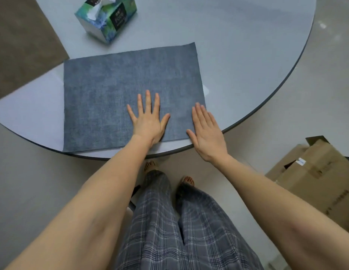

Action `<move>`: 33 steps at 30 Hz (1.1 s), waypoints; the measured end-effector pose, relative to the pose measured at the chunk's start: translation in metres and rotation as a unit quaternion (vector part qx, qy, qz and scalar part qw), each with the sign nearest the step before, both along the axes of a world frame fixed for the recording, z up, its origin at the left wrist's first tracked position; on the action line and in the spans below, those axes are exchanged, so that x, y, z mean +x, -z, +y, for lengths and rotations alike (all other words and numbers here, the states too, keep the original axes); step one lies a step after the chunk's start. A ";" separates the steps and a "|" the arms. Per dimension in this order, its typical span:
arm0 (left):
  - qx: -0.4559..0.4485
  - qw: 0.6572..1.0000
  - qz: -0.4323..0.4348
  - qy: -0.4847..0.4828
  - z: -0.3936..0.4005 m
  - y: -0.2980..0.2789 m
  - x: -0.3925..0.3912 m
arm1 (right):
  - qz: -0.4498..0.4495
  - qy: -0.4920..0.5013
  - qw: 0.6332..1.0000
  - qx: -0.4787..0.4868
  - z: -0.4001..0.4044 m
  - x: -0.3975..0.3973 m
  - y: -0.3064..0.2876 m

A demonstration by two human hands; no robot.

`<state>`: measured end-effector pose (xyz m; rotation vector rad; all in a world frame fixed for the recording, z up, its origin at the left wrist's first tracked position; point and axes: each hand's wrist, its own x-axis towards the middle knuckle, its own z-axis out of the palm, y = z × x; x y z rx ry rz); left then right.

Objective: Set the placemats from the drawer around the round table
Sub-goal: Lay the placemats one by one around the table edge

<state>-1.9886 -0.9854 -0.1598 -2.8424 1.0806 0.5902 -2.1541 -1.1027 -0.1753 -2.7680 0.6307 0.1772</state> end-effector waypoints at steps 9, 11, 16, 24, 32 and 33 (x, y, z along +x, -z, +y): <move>-0.056 0.991 -0.114 0.052 -0.058 -0.048 0.069 | -0.104 0.051 0.993 -0.013 -0.045 0.051 -0.048; -0.113 0.988 -0.099 0.047 -0.075 -0.039 0.091 | -0.095 0.073 0.993 -0.007 -0.059 0.095 -0.044; -0.091 0.991 -0.068 0.066 -0.099 0.005 0.124 | -0.063 0.084 0.994 -0.022 -0.082 0.168 -0.015; -0.102 0.989 -0.075 0.074 -0.095 0.025 0.128 | -0.016 0.164 0.986 -0.013 -0.133 0.223 0.004; -0.094 0.992 -0.047 0.070 -0.093 0.021 0.130 | -0.025 0.123 0.992 -0.023 -0.079 0.200 -0.001; -0.096 0.992 -0.047 0.071 -0.093 0.021 0.130 | -0.026 0.124 0.992 -0.026 -0.086 0.196 0.002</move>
